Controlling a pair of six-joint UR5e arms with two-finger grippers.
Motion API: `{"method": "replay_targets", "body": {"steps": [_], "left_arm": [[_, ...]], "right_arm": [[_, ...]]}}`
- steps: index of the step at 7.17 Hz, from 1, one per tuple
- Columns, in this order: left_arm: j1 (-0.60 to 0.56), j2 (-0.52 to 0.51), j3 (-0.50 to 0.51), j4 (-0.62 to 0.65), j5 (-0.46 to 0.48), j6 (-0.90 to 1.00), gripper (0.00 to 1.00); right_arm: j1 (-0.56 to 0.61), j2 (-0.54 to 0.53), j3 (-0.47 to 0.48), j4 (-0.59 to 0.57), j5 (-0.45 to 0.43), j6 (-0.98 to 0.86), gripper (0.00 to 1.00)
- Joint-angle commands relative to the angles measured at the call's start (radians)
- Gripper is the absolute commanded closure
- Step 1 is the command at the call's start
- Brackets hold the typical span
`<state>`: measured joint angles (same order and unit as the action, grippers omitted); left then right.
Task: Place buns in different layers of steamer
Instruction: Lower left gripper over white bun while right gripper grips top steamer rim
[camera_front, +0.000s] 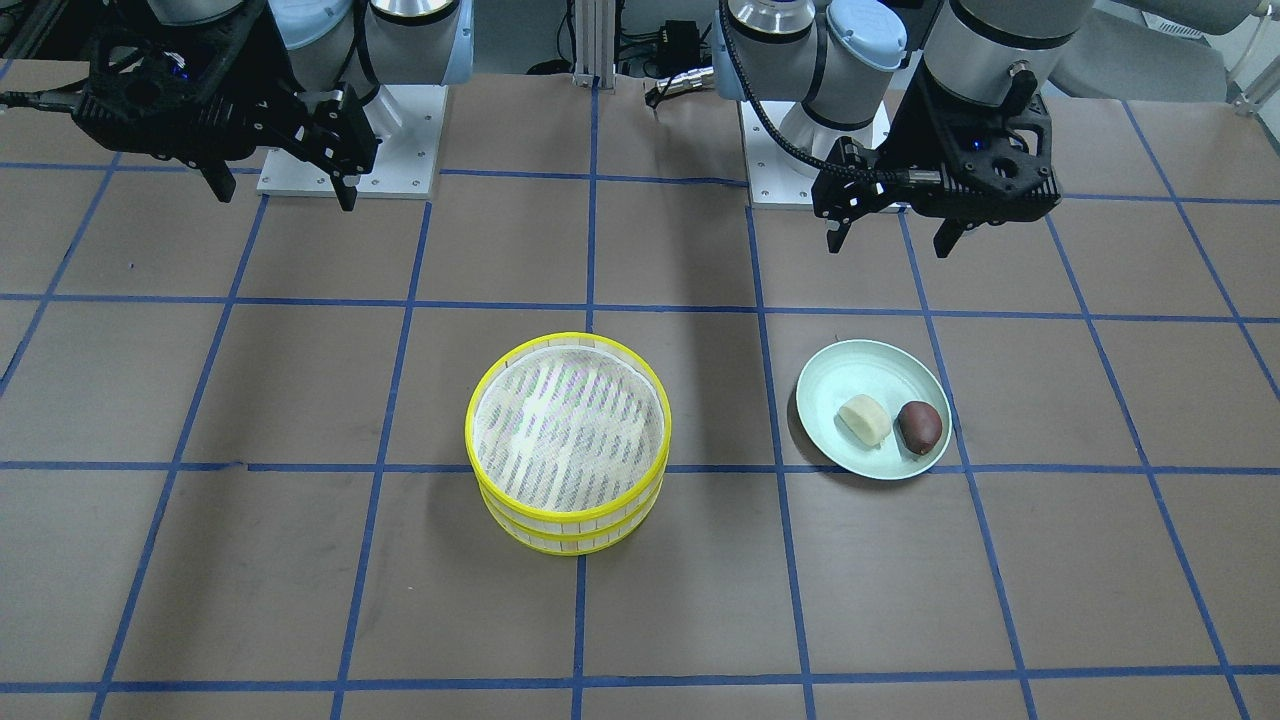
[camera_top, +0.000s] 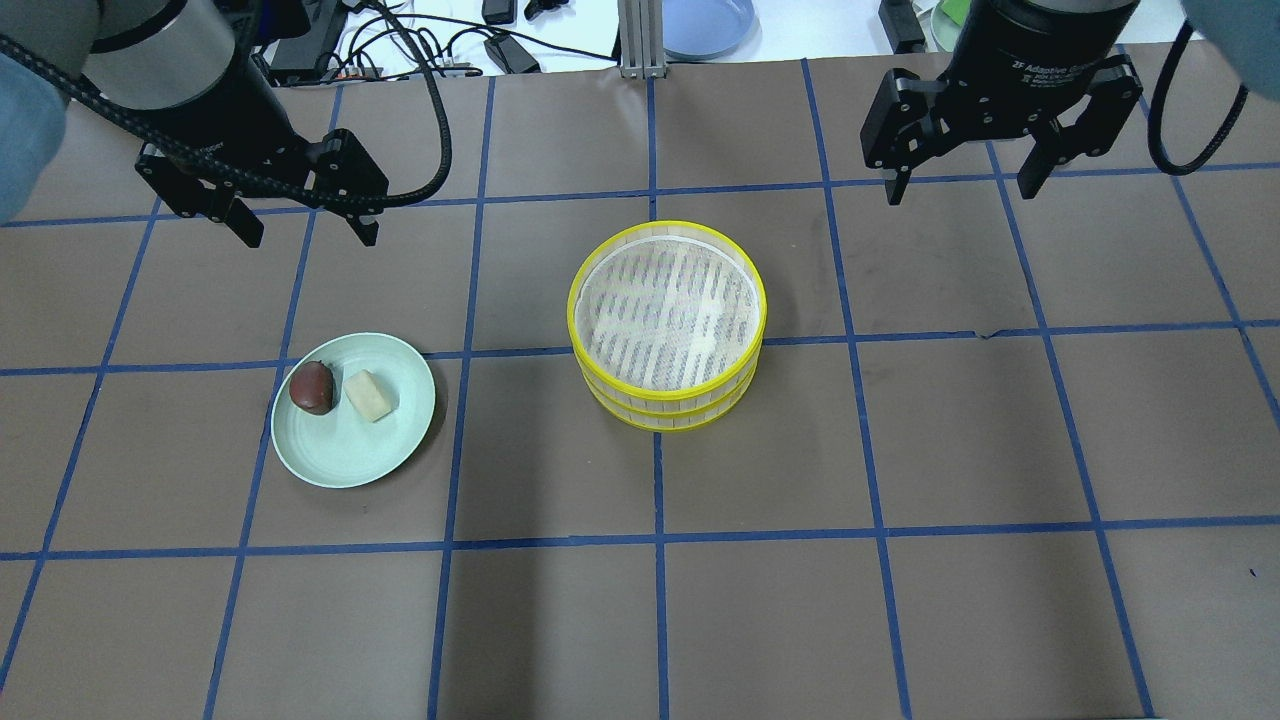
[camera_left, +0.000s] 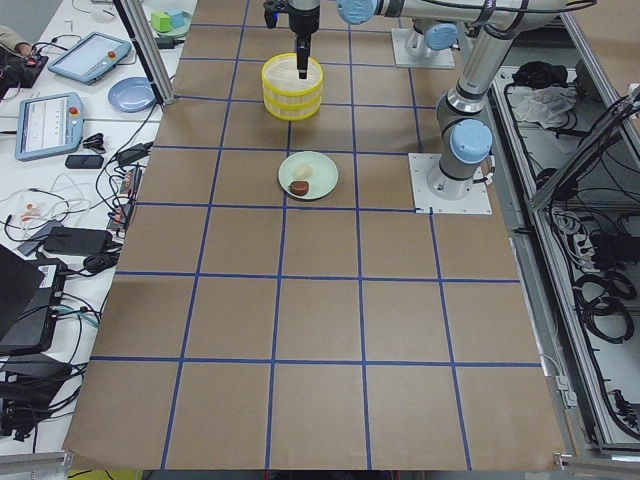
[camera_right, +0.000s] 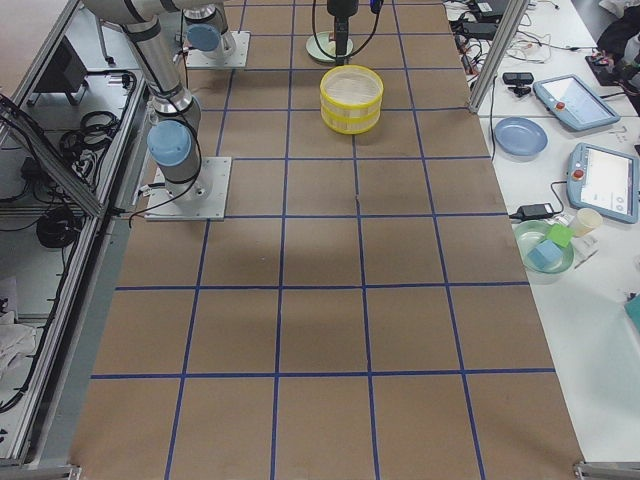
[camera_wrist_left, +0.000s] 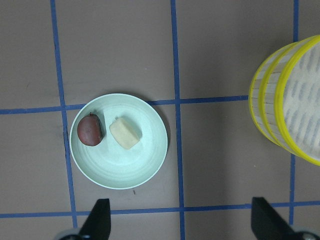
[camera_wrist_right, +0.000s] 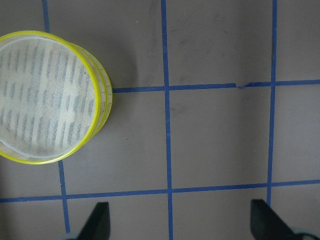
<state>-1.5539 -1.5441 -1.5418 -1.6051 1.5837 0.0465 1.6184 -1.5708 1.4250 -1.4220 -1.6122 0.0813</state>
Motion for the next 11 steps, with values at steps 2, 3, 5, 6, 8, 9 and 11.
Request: {"method": "replay_targets", "body": {"steps": [2,3,5,6,8,9,11], "left_arm": [[0.011,-0.001,-0.009,-0.001,-0.002,0.001,0.00],[0.017,-0.005,-0.012,0.004,-0.002,0.001,0.00],[0.050,-0.034,-0.023,0.017,-0.001,0.006,0.00],[0.098,-0.065,-0.053,0.033,-0.005,0.003,0.00],[0.135,-0.123,-0.165,0.205,-0.014,-0.026,0.00],[0.137,-0.160,-0.200,0.223,-0.016,-0.124,0.00],[0.140,-0.236,-0.228,0.224,-0.011,-0.183,0.00]], "right_arm": [[0.000,0.000,0.002,0.005,0.000,0.000,0.00],[0.003,-0.002,0.002,0.006,-0.008,-0.002,0.00],[0.006,-0.002,0.050,-0.003,-0.006,-0.002,0.00],[0.014,0.002,0.110,-0.055,0.003,0.017,0.00],[0.107,0.068,0.252,-0.310,0.008,0.059,0.00],[0.141,0.160,0.277,-0.401,0.006,0.121,0.00],[0.153,0.298,0.278,-0.489,0.008,0.123,0.00]]}}
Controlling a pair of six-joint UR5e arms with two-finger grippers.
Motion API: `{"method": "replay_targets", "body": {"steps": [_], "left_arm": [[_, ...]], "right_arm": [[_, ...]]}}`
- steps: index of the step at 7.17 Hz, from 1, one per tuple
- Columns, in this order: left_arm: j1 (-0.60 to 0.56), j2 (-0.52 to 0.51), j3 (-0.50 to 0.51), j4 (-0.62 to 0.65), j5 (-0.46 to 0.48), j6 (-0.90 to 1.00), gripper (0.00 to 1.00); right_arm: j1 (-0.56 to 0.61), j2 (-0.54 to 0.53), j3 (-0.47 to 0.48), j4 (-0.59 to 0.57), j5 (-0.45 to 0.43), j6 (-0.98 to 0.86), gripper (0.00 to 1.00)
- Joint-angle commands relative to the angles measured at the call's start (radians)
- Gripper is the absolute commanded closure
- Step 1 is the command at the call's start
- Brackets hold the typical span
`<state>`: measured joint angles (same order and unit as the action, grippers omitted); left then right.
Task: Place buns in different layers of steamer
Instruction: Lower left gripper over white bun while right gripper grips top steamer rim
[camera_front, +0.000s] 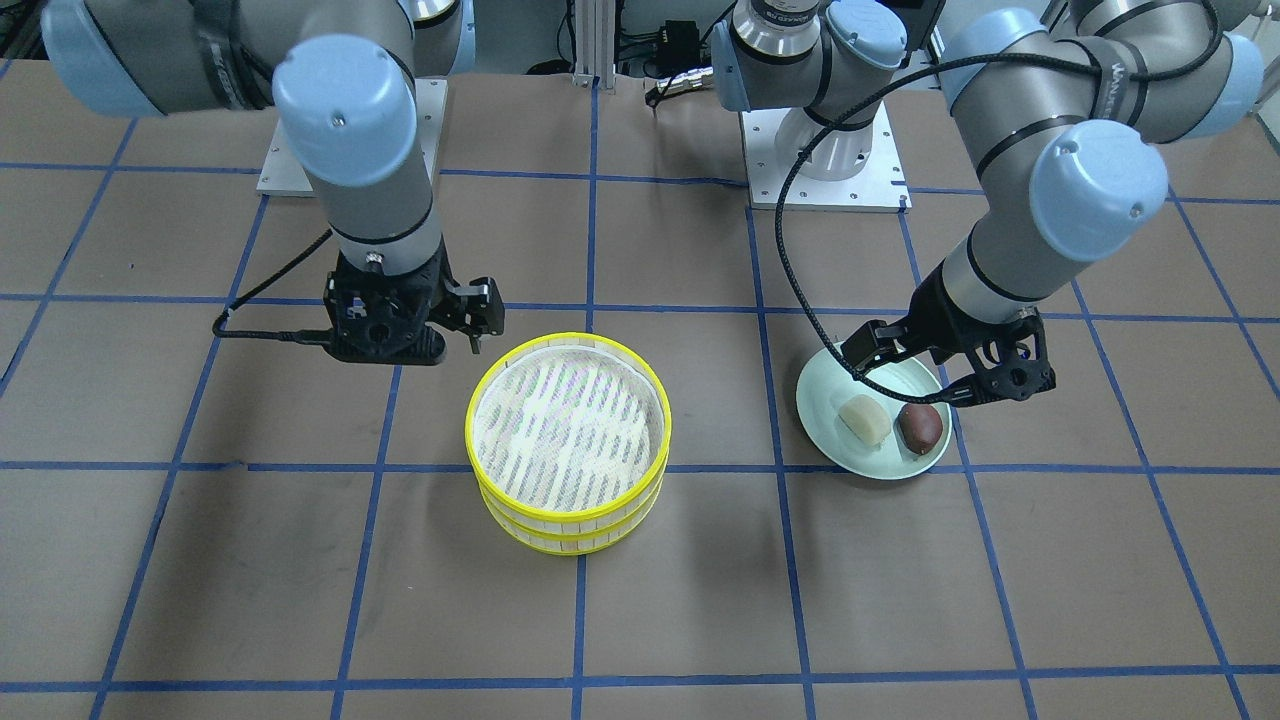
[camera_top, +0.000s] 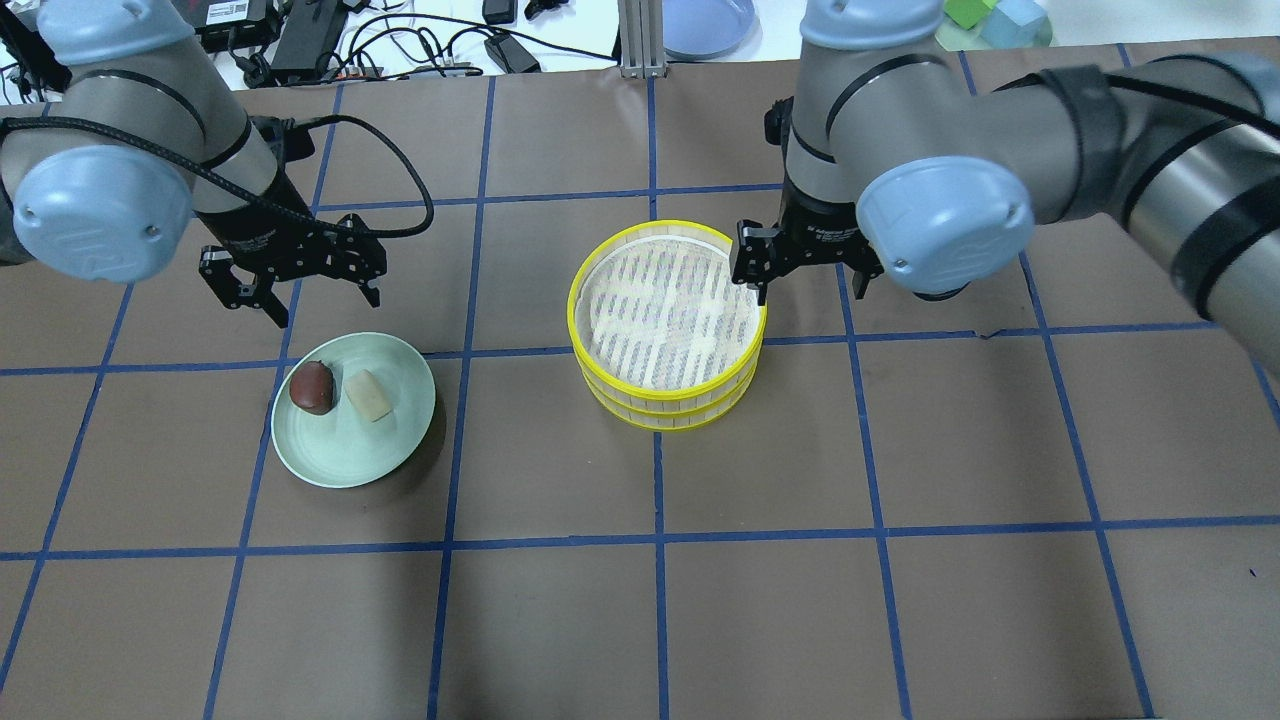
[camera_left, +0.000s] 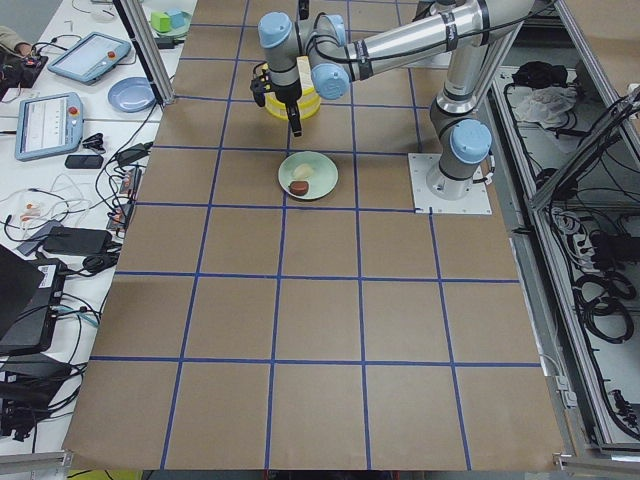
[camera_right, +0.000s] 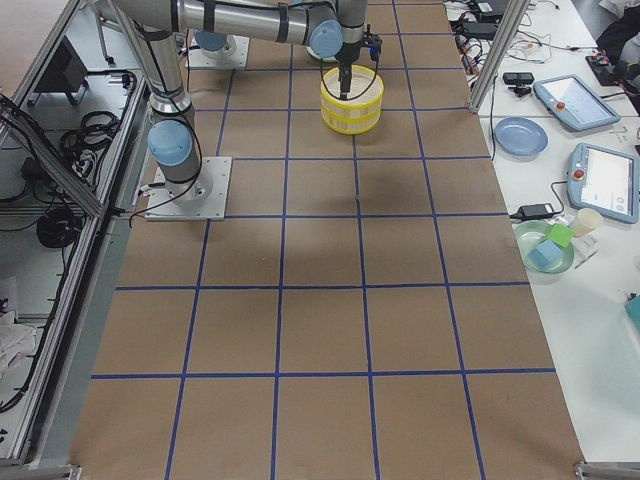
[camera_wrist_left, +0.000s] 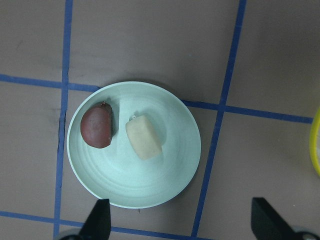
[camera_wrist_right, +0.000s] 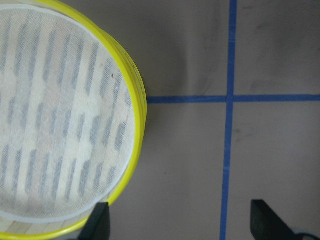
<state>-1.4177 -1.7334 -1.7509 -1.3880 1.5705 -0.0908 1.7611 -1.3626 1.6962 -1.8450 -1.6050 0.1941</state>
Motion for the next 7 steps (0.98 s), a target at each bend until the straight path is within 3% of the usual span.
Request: {"method": "replay_targets", "body": {"steps": [1,2,3,4,5,6,7], "left_arm": [[0.003,-0.096,-0.019,0.014,0.002,-0.058,0.00],[0.005,-0.141,-0.019,0.015,0.003,-0.058,0.00],[0.005,-0.184,-0.019,0.017,0.002,-0.058,0.00],[0.005,-0.216,-0.018,0.017,0.006,-0.055,0.00],[0.005,-0.254,-0.019,0.035,0.005,-0.056,0.00],[0.005,-0.287,-0.019,0.061,0.003,-0.049,0.09],[0.005,-0.307,-0.013,0.067,0.006,-0.044,0.47]], "right_arm": [[0.011,0.140,0.008,-0.109,0.002,0.010,0.17],[0.011,0.142,0.008,-0.109,0.002,0.010,0.39],[0.011,0.142,0.007,-0.109,0.002,0.010,0.73],[0.009,0.142,0.007,-0.106,0.002,0.010,0.99],[0.011,0.140,0.003,-0.106,0.002,0.010,1.00],[0.009,0.137,0.002,-0.105,0.046,0.013,1.00],[0.009,0.134,-0.007,-0.100,0.062,0.013,1.00]]}}
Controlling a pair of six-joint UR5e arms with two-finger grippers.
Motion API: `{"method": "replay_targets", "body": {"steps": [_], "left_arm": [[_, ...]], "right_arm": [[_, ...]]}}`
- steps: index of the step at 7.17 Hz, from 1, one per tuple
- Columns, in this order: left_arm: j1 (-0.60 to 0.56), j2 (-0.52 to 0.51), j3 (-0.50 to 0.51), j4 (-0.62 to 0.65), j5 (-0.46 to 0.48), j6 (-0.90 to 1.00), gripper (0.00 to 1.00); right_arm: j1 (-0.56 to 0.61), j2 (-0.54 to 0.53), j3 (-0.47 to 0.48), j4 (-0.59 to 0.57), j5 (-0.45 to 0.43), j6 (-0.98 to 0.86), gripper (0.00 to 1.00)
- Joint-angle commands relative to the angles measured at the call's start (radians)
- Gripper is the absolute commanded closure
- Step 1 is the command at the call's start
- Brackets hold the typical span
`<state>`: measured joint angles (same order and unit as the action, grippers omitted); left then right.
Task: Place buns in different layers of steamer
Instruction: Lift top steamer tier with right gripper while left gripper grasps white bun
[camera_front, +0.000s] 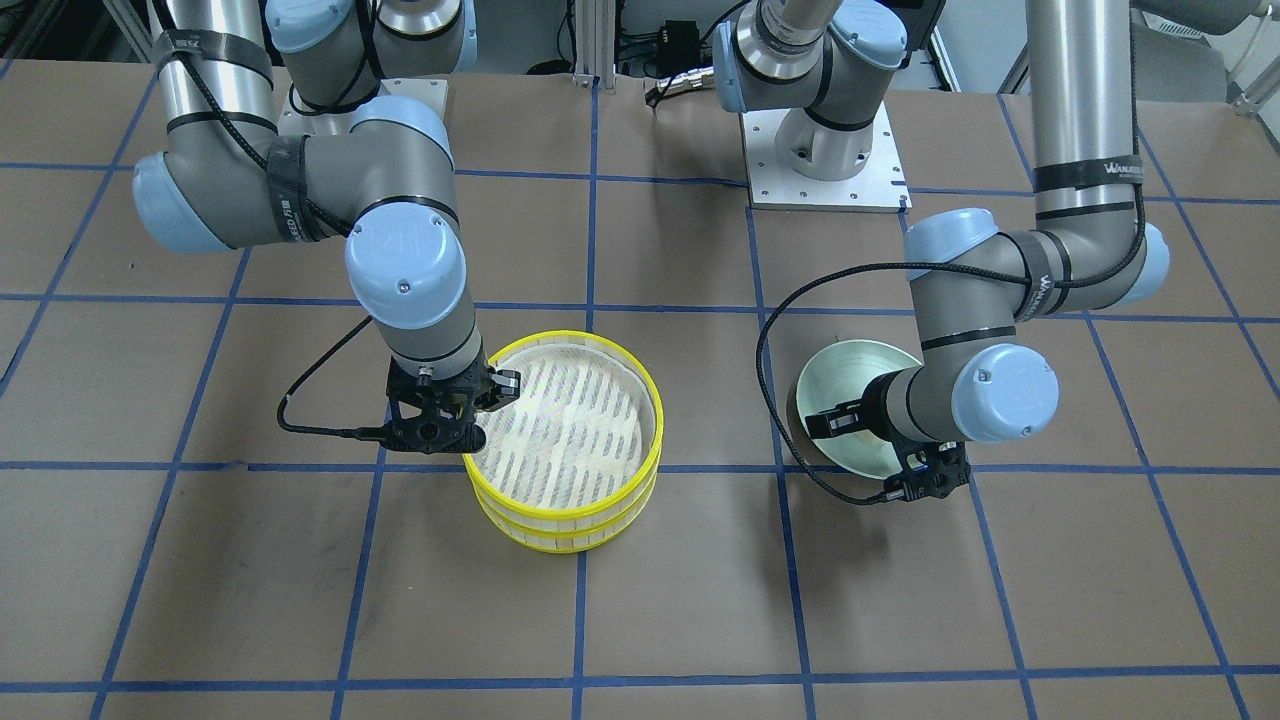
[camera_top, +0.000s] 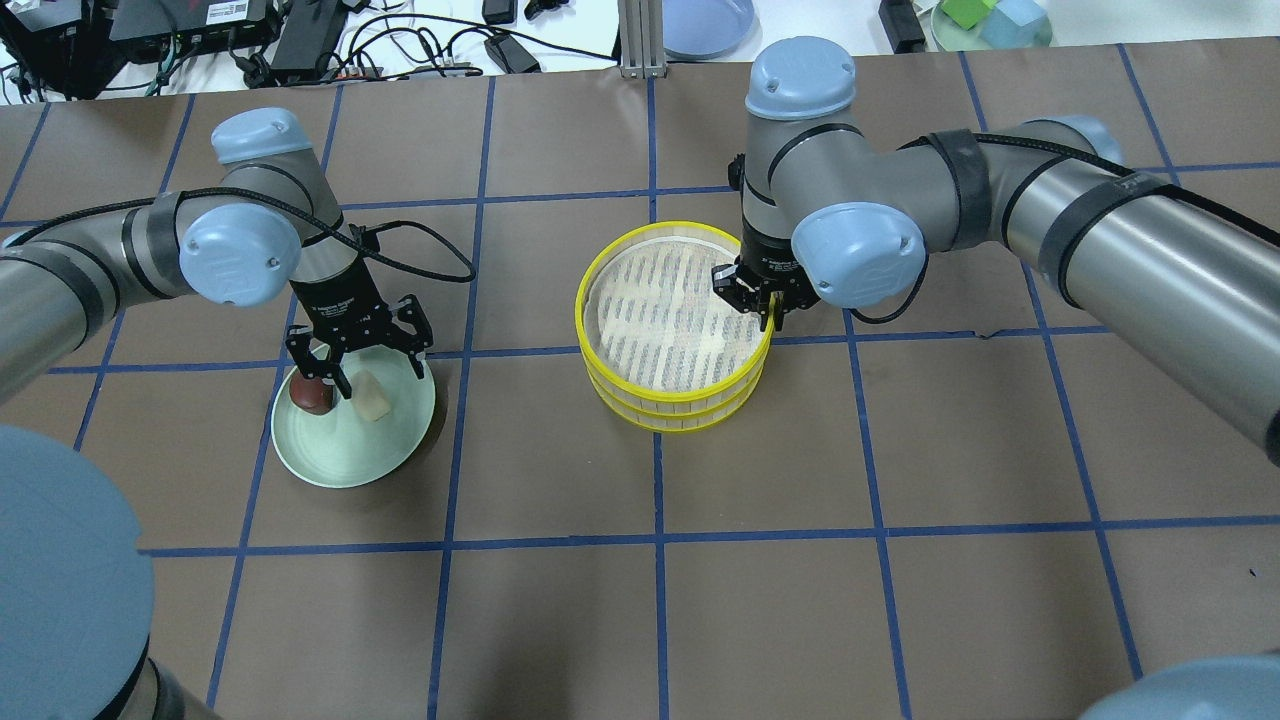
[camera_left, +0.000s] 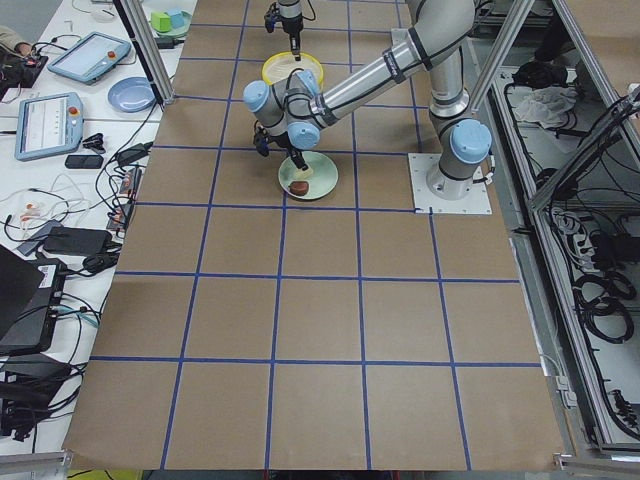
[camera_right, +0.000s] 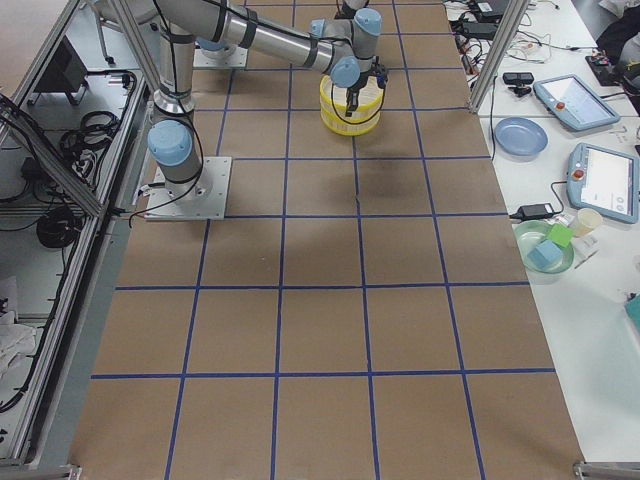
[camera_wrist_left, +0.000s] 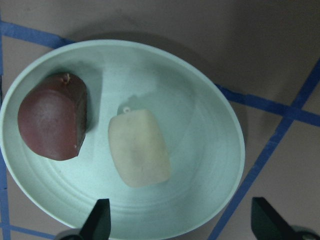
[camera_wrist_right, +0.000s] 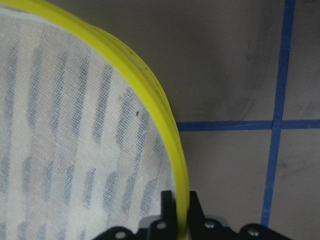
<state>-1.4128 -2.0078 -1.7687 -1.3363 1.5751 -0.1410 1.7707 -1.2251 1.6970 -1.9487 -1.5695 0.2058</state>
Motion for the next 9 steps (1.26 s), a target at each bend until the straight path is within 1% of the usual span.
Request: {"method": "replay_targets", "body": {"steps": [1,2,3,4,5,6,7,8,9], "left_arm": [[0.000,-0.037,0.014,0.016,0.006,0.008,0.91],[0.000,-0.029,0.021,0.016,0.006,-0.005,1.00],[0.012,-0.011,0.044,0.009,0.008,-0.006,1.00],[0.049,-0.002,0.061,0.000,0.005,-0.002,1.00],[0.055,0.015,0.074,-0.012,0.006,-0.003,1.00],[0.055,0.033,0.093,-0.044,-0.004,-0.014,1.00],[0.037,0.053,0.148,-0.101,-0.050,-0.102,1.00],[0.003,0.069,0.203,-0.134,-0.117,-0.182,1.00],[-0.065,0.089,0.213,-0.126,-0.192,-0.239,1.00]], "right_arm": [[-0.001,-0.029,-0.020,0.011,0.023,0.001,1.00],[-0.016,-0.078,-0.023,0.037,0.023,-0.011,1.00],[-0.048,-0.117,-0.030,0.072,0.013,-0.072,1.00],[-0.136,-0.125,-0.039,0.150,0.011,-0.201,1.00],[-0.242,-0.126,-0.037,0.172,0.008,-0.361,1.00],[-0.323,-0.114,-0.036,0.166,-0.001,-0.548,1.00],[-0.362,-0.097,-0.036,0.154,-0.039,-0.650,1.00],[-0.369,-0.085,-0.034,0.146,-0.044,-0.660,1.00],[-0.369,-0.085,-0.028,0.145,-0.043,-0.660,1.00]]}}
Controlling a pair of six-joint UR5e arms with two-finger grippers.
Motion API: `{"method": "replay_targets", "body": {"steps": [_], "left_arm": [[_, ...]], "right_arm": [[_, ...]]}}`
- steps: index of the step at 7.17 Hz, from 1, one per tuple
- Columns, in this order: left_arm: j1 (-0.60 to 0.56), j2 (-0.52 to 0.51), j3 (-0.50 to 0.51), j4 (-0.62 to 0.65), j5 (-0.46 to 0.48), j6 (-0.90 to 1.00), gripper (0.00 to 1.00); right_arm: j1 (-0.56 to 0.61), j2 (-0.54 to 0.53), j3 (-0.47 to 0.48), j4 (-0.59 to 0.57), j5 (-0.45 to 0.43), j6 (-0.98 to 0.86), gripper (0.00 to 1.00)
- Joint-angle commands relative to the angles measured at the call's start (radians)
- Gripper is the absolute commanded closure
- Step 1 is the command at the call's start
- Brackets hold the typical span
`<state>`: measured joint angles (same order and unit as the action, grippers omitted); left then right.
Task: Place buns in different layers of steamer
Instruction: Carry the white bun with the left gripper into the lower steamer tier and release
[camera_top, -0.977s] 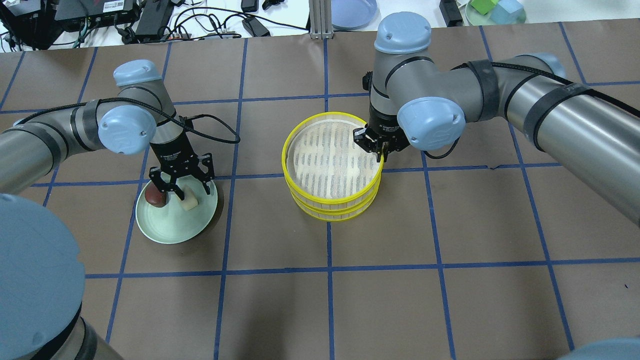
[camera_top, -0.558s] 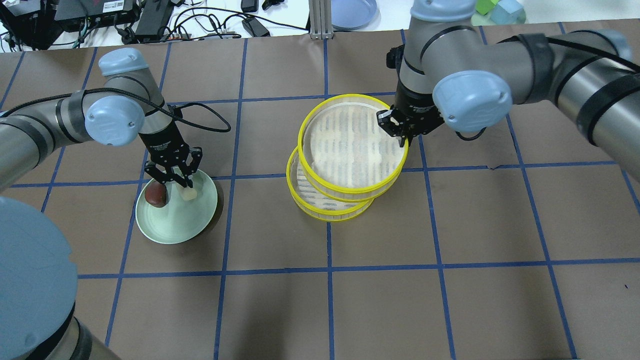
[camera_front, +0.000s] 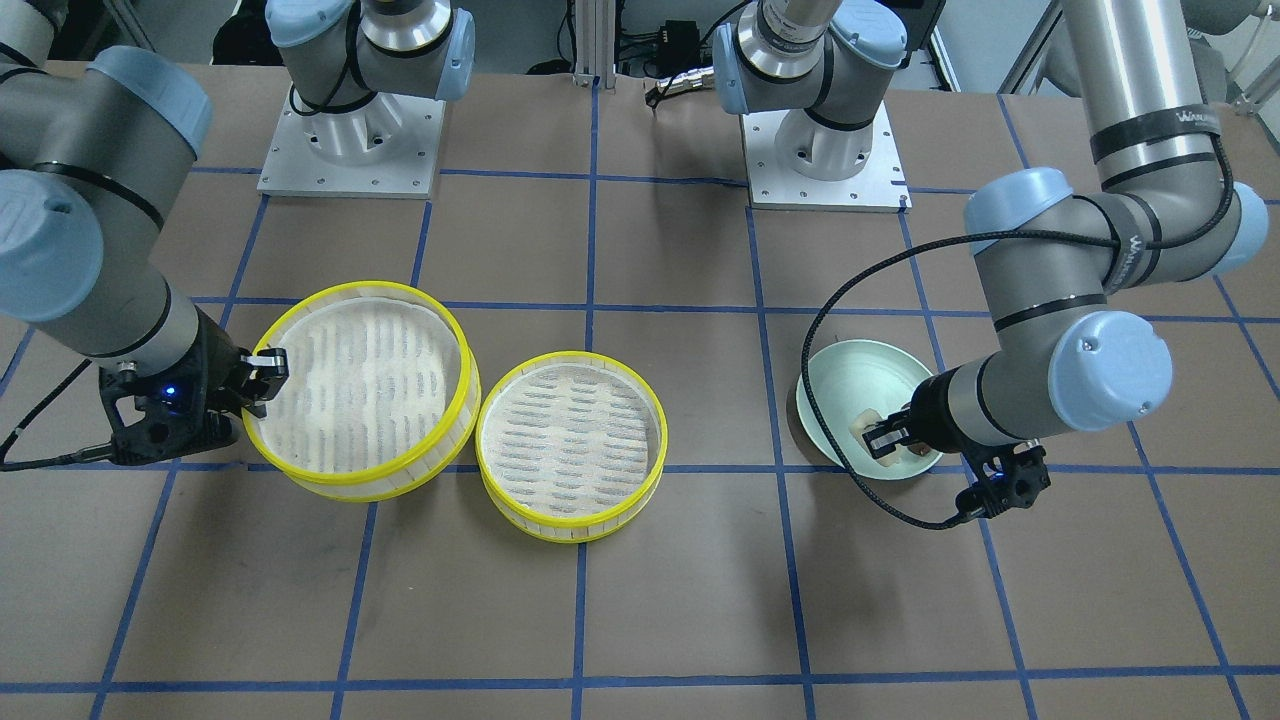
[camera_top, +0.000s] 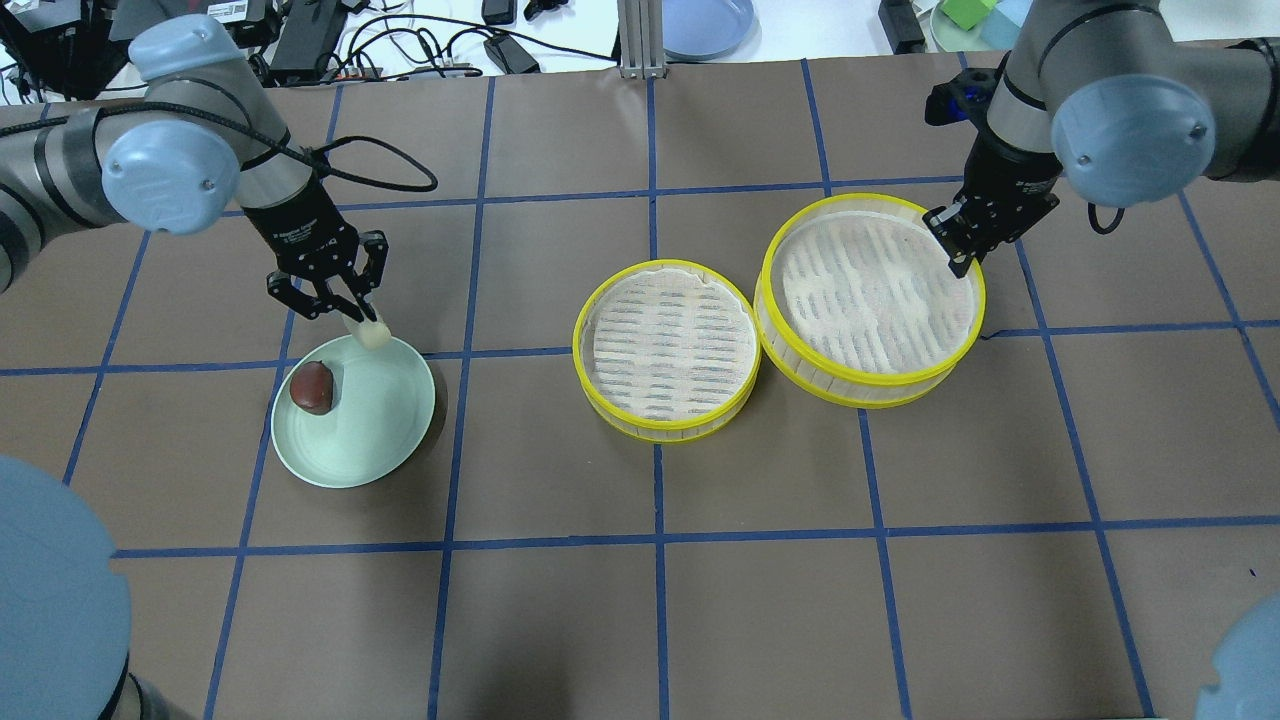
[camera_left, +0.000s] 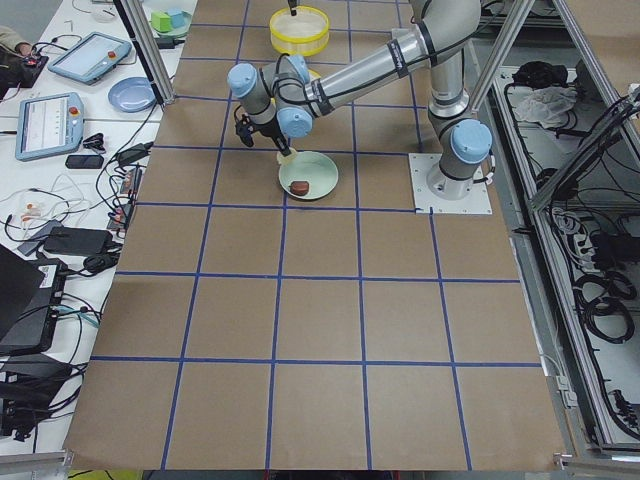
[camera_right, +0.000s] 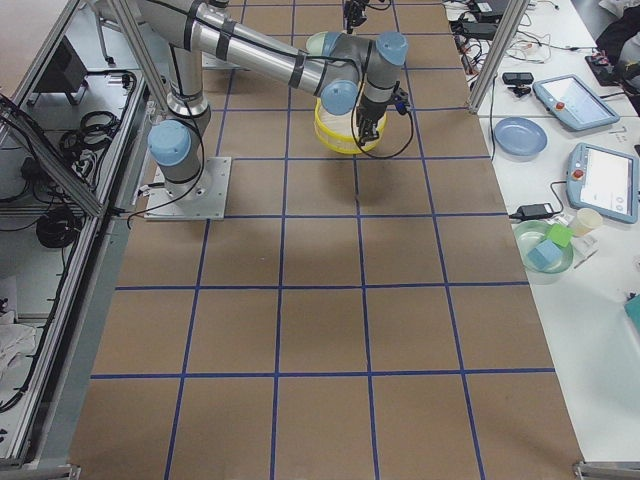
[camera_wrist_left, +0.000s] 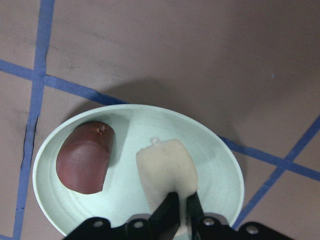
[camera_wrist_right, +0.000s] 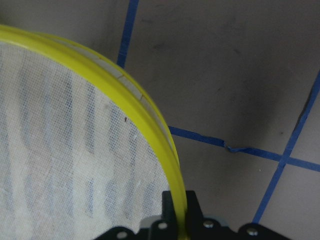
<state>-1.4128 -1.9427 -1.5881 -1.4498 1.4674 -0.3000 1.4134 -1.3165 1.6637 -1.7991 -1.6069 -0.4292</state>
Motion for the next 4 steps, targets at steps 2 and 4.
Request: {"method": "replay_targets", "body": {"steps": [2,4], "left_arm": [[-0.168,0.004,0.027,0.127,-0.242,-0.235,1.00],[-0.227,-0.033,-0.004,0.221,-0.392,-0.281,1.00]], "right_arm": [[-0.011,0.007,0.007,-0.005,-0.005,-0.025,1.00],[-0.011,0.007,0.008,-0.003,-0.005,-0.025,1.00]]}}
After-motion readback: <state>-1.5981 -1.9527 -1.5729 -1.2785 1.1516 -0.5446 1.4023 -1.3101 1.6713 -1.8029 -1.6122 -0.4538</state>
